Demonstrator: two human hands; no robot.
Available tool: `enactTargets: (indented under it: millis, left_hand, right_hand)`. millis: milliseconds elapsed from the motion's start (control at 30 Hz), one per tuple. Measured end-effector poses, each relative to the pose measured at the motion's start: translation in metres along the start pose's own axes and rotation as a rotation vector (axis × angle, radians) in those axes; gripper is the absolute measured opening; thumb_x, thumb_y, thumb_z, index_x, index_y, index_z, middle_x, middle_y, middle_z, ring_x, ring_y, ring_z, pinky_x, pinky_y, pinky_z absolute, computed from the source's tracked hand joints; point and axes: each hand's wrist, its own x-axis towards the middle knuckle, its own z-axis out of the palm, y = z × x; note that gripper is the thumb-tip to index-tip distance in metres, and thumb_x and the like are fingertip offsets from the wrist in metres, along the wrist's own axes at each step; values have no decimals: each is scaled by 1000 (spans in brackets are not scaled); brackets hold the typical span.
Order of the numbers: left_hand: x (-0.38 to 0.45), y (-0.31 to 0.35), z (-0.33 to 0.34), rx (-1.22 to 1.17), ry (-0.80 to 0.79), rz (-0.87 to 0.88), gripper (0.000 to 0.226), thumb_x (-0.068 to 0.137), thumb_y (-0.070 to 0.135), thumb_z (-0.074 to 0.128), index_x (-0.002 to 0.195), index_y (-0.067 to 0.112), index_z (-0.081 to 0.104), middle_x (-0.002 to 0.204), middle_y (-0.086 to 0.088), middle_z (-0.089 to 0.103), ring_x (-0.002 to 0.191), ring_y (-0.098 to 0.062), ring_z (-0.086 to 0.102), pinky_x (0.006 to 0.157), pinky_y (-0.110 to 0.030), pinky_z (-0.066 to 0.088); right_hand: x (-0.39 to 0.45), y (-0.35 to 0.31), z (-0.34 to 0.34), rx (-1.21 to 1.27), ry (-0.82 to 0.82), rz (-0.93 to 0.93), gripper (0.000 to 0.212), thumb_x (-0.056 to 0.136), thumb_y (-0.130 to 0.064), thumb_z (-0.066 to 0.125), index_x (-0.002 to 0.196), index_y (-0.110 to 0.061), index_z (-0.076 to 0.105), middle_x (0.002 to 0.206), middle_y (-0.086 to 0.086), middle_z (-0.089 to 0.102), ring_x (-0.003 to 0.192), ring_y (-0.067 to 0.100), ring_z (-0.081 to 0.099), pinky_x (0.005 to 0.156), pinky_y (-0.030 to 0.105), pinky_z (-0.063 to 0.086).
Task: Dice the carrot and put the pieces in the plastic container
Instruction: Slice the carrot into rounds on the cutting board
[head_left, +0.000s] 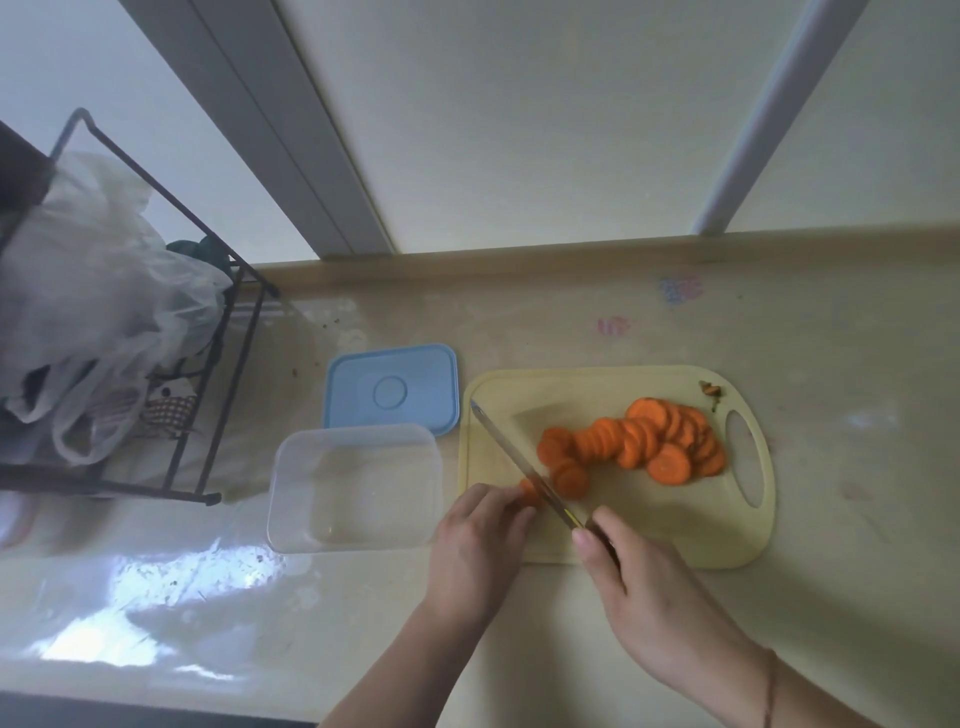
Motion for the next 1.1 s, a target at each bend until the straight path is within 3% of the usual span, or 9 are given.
enactTargets:
  millis: [133, 267, 467, 667, 867, 1100]
  left_hand:
    - [2, 0, 0, -10, 10, -20, 13, 81, 29, 75, 93, 23, 77, 79, 8, 65, 67, -9, 62, 62, -27, 51]
    - [3, 0, -2, -12, 15, 42, 21, 86, 35, 63, 88, 19, 77, 77, 4, 65, 63, -14, 62, 59, -28, 51]
    - [1, -3, 0, -5, 29, 103, 21, 91, 33, 63, 86, 17, 76, 78, 1, 65, 64, -18, 63, 55, -31, 52]
    - [0, -6, 1, 40, 40, 135, 26, 91, 30, 62, 85, 11, 79, 79, -1, 67, 65, -19, 65, 53, -29, 53]
    - [-1, -7, 2, 7, 27, 98, 24, 92, 30, 65, 85, 13, 80, 81, 1, 67, 70, -18, 69, 57, -29, 55]
    - [-5, -9, 5, 16, 48, 180, 23, 93, 27, 64, 91, 10, 79, 82, -2, 66, 72, -16, 64, 60, -28, 54]
  right_hand:
    - [-9, -5, -1, -26, 7, -6, 37, 94, -56, 28, 80, -23, 37, 64, -8, 54, 56, 14, 45, 59, 36, 32]
    - [-13, -5, -1, -34, -25, 4, 33, 97, -51, 32, 81, -22, 36, 64, -11, 52, 57, 14, 43, 60, 36, 33]
    - [-14, -5, -1, -107, -47, 34, 34, 96, -54, 26, 79, -26, 31, 59, 3, 46, 58, 19, 43, 61, 40, 38]
    - [13, -3, 12, -139, -13, 3, 34, 95, -60, 20, 81, -31, 31, 67, 2, 54, 69, 26, 54, 65, 47, 45]
    - [-16, 10, 1, -113, -55, 34, 38, 90, -63, 19, 80, -29, 32, 60, 3, 48, 61, 22, 49, 62, 42, 40]
    - [26, 9, 26, -107, -4, 48, 47, 89, -67, 13, 87, -29, 40, 73, 1, 60, 75, 26, 60, 67, 45, 47]
